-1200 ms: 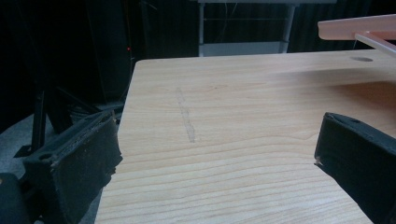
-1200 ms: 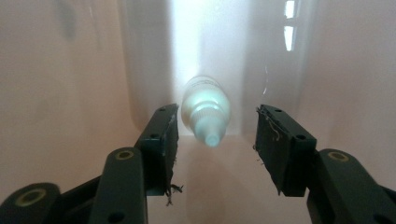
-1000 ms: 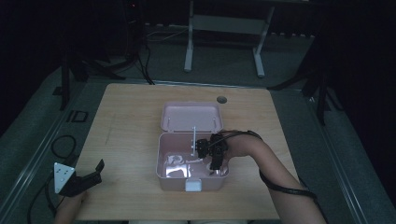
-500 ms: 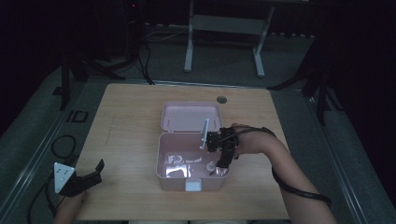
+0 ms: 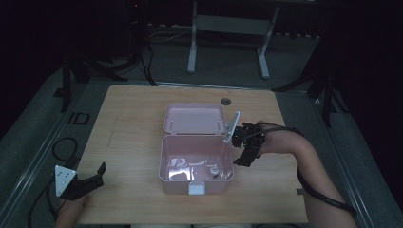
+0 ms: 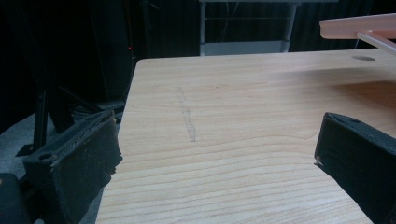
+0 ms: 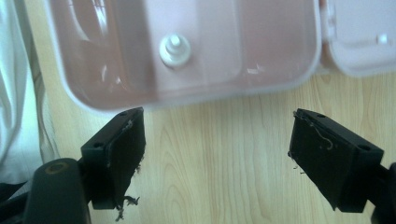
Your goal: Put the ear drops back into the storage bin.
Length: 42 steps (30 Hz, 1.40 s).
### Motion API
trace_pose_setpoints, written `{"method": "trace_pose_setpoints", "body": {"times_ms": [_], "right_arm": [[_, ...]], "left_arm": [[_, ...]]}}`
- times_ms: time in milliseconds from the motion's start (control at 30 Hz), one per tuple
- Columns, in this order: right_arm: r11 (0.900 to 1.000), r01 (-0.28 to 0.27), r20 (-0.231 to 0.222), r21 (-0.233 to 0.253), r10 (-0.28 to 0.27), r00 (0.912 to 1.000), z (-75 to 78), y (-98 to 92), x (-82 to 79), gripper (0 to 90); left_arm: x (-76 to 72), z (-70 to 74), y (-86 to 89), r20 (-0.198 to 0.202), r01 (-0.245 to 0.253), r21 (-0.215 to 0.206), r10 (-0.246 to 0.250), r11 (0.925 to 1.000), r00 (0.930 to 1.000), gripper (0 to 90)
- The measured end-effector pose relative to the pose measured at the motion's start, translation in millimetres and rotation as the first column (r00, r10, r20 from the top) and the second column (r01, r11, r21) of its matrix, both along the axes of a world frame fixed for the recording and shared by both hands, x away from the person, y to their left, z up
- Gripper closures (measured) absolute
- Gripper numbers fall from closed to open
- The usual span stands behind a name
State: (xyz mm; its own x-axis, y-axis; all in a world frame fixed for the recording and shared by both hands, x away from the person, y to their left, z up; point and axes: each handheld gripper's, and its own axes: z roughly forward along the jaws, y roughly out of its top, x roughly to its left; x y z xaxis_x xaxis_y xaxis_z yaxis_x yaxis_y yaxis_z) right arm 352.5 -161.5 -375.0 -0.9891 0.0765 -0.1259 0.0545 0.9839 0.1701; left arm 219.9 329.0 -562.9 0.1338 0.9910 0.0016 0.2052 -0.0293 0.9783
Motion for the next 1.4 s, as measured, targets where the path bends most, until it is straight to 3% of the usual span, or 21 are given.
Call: {"method": "trace_pose_setpoints", "body": {"times_ms": [333,400,533,567,800,933,967,1000,1167,1267,1400], "right_arm": [[0.994,0.103,0.039,0.019,-0.104,0.9938,-22.7,-35.8,10.4,17.3],[0.991,0.125,0.021,0.048,-0.126,0.9919,-34.0,-43.4,11.7,17.3],[0.988,0.142,0.015,0.056,-0.143,0.9895,-47.6,-50.1,12.7,17.5],[0.984,0.158,0.0,0.076,-0.159,0.9873,-56.4,-55.7,13.2,17.5],[0.968,0.209,-0.017,0.141,-0.209,0.9778,-78.9,-75.1,11.1,18.8],[0.952,0.235,-0.034,0.197,-0.233,0.9718,-88.6,-87.2,7.7,18.7],[0.952,0.235,-0.034,0.197,-0.233,0.9718,-88.6,-87.2,7.7,18.7],[0.943,0.247,-0.033,0.223,-0.246,0.9687,-93.7,-92.3,6.4,18.7],[0.92,0.277,-0.049,0.276,-0.274,0.9605,-105.5,-103.9,2.3,18.7],[0.912,0.293,-0.05,0.287,-0.291,0.9553,-110.1,-109.3,0.5,18.4],[0.889,0.305,-0.051,0.342,-0.306,0.9506,-118.0,-116.0,-3.3,18.3]], "left_arm": [[-0.2,0.0,0.0,0.0,-0.001,0.001,0.001,1.0,1.0,0.4],[-0.1,0.0,0.0,-0.001,-0.001,0.002,0.001,1.0,1.0,0.4],[-0.2,0.0,0.1,0.0,-0.001,0.001,0.001,1.0,1.0,0.4],[-0.3,0.0,0.1,0.001,-0.001,0.001,0.001,1.0,1.0,0.4],[-0.2,0.0,0.1,0.0,-0.001,0.001,0.001,1.0,1.0,0.4],[-0.2,0.0,0.1,0.001,-0.002,0.002,0.002,1.0,1.0,0.4],[-0.2,0.0,0.1,0.001,-0.002,0.002,0.002,1.0,1.0,0.4],[-0.2,0.0,0.1,0.0,-0.001,0.001,0.001,1.0,1.0,0.4],[-0.2,0.0,-0.1,0.0,-0.002,0.003,0.002,1.0,1.0,0.4],[-0.2,0.0,0.0,0.0,-0.003,0.003,0.003,1.0,1.0,0.4],[-0.2,0.0,0.0,0.0,-0.002,0.002,0.002,1.0,1.0,0.4]]}}
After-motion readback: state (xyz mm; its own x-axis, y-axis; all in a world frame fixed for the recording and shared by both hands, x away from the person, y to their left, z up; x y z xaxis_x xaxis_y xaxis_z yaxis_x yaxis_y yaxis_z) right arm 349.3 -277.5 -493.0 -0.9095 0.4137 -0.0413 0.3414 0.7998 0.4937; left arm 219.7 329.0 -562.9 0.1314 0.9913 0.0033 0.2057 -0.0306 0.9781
